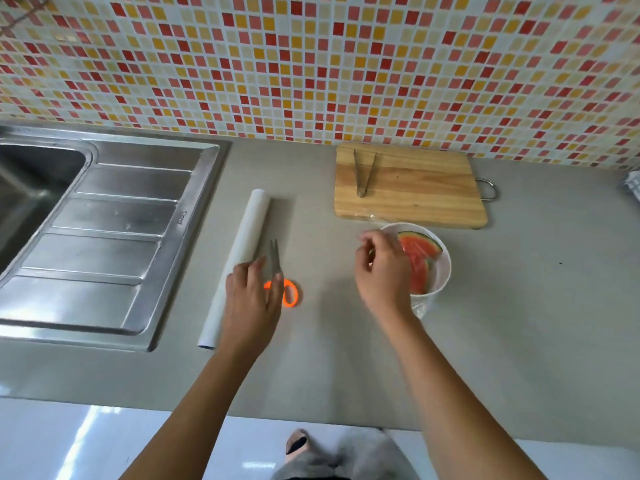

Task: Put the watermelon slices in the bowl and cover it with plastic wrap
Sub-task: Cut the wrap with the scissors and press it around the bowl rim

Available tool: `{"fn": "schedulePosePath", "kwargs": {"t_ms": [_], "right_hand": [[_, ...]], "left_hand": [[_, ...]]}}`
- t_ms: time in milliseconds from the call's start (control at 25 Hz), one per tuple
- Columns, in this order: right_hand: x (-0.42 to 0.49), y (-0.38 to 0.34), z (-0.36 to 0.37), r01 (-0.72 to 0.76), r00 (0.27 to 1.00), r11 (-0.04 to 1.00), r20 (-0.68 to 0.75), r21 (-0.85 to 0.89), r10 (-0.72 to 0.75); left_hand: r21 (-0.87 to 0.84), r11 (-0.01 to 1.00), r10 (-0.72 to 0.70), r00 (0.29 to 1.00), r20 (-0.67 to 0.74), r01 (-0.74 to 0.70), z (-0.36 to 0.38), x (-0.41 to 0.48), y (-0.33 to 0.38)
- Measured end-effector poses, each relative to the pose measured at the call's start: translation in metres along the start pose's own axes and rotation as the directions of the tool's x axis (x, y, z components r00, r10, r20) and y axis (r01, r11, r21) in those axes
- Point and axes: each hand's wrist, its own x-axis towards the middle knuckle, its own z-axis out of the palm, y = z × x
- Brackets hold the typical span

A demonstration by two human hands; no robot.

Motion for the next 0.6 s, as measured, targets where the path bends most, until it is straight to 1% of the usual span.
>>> {"fn": "schedulePosePath", "kwargs": {"t_ms": [40,80,120,160,200,240,280,320,360,400,480,600], "right_hand": [[0.014,0.018,-0.018,-0.011,0.997,1.0,-0.077,0.009,0.012],[0.03,0.036,-0.031,-0.041,0.993,0.999,-0.109,0.022,0.043],[0.046,0.054,-0.04,-0.081,0.992,0.996,-0.093,0.027,0.083],[0.062,0.074,-0.048,-0.132,0.991,0.991,-0.034,0.015,0.133],[0.077,0.093,-0.053,-0.193,0.98,0.981,0.054,0.0,0.192],[0.089,0.112,-0.057,-0.258,0.954,0.966,0.156,-0.013,0.257],[0.097,0.129,-0.059,-0.317,0.914,0.948,0.255,-0.03,0.314],[0.103,0.143,-0.059,-0.361,0.867,0.931,0.349,-0.05,0.355],[0.106,0.154,-0.058,-0.391,0.816,0.918,0.438,-0.062,0.377],[0.107,0.161,-0.055,-0.408,0.771,0.911,0.512,-0.058,0.378],[0.106,0.168,-0.048,-0.425,0.714,0.905,0.613,-0.005,0.338],[0.104,0.173,-0.041,-0.495,0.643,0.863,0.709,0.096,0.291]], "left_hand": [[-0.139,0.99,0.002,0.998,0.069,0.008,0.013,-0.002,0.017],[-0.231,0.972,-0.009,0.99,0.138,0.041,0.026,-0.004,0.03],[-0.296,0.951,-0.032,0.981,0.193,0.089,0.039,-0.007,0.042],[-0.353,0.921,-0.077,0.966,0.246,0.164,0.054,-0.01,0.054],[-0.397,0.88,-0.139,0.942,0.307,0.26,0.067,-0.012,0.064],[-0.427,0.826,-0.21,0.904,0.372,0.368,0.079,-0.013,0.071],[-0.444,0.761,-0.275,0.856,0.438,0.472,0.09,-0.015,0.077],[-0.45,0.706,-0.32,0.814,0.485,0.546,0.099,-0.017,0.082],[-0.463,0.663,-0.349,0.79,0.504,0.588,0.106,-0.019,0.086],[-0.486,0.625,-0.37,0.78,0.504,0.611,0.112,-0.021,0.09],[-0.55,0.575,-0.379,0.792,0.478,0.606,0.119,-0.022,0.1],[-0.614,0.571,-0.319,0.837,0.446,0.545,0.124,-0.011,0.109]]}}
